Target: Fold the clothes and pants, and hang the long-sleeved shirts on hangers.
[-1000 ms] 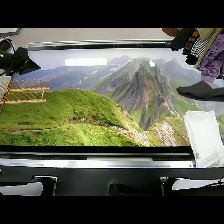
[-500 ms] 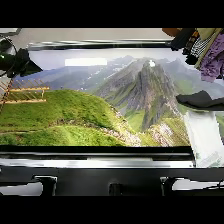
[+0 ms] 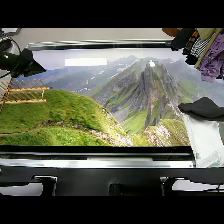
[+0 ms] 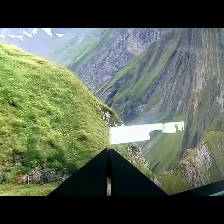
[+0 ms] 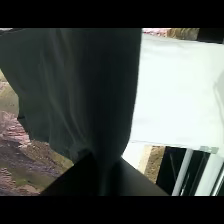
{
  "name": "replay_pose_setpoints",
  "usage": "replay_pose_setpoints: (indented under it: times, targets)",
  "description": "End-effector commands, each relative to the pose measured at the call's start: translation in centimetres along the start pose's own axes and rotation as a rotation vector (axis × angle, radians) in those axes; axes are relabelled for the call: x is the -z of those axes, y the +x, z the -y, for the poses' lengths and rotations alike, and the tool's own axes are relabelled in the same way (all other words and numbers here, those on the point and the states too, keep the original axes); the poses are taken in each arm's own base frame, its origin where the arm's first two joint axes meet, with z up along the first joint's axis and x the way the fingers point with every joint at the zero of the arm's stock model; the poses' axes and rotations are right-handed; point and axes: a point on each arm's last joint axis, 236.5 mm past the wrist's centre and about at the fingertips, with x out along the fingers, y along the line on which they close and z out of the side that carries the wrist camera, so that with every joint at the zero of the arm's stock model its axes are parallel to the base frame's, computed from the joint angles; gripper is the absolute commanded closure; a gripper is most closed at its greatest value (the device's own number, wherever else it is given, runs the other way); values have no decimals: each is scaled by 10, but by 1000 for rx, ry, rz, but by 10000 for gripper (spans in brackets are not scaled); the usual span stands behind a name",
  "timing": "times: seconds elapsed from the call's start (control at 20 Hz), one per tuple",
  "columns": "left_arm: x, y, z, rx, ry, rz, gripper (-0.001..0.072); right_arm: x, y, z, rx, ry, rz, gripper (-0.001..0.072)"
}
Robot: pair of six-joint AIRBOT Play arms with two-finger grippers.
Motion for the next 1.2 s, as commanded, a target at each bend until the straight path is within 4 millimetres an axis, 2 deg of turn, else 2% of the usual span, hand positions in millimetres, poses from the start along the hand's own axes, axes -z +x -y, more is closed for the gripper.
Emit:
replay_pose_setpoints:
  times: [0.0, 0.15, 0.3, 0.45, 0.75, 0.9, 1.15]
  targets:
    - [3, 2, 5, 5, 10, -12, 688, -4, 1, 21, 87, -27, 18, 676]
    - [5, 4, 9, 9, 18, -19, 688, -6, 6, 40, 160, -47, 31, 676]
    - [8, 7, 15, 15, 29, -27, 688, 3, 25, 67, 261, -47, 12, 676]
    - [12, 10, 22, 22, 45, -37, 688, 19, 51, 89, 317, -63, -20, 676]
    - [15, 14, 29, 30, 61, -48, 688, 58, 90, 139, 409, -55, -64, 676]
    - [15, 14, 29, 30, 61, -48, 688, 70, 103, 153, 446, -63, -93, 676]
    - [15, 14, 29, 30, 62, -48, 688, 71, 113, 171, 511, -90, -85, 675]
